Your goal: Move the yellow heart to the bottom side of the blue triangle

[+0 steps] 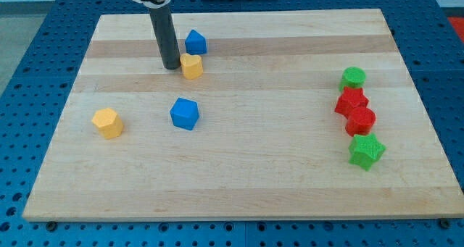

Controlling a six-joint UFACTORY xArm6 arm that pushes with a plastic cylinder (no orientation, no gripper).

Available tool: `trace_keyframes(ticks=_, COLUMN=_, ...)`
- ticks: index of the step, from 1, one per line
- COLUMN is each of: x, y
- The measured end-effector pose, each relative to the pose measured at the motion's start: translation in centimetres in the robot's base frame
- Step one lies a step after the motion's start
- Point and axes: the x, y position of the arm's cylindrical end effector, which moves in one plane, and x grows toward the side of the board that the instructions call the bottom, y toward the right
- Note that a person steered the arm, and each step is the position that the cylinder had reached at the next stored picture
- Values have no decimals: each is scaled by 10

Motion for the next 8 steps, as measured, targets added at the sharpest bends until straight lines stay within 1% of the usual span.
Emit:
trace_keyframes(ticks=1, x=3, y=0)
trace_keyframes(ticks=2, x=-19, y=0)
trace_keyframes(ticks=3, x=-14, y=0)
trace_keyframes(ticks=5, x=67, y=3)
trace_keyframes(ticks=6, x=65, y=57)
trace_keyframes(ticks=7, x=54, y=57)
trace_keyframes(ticks=8, x=27, y=57)
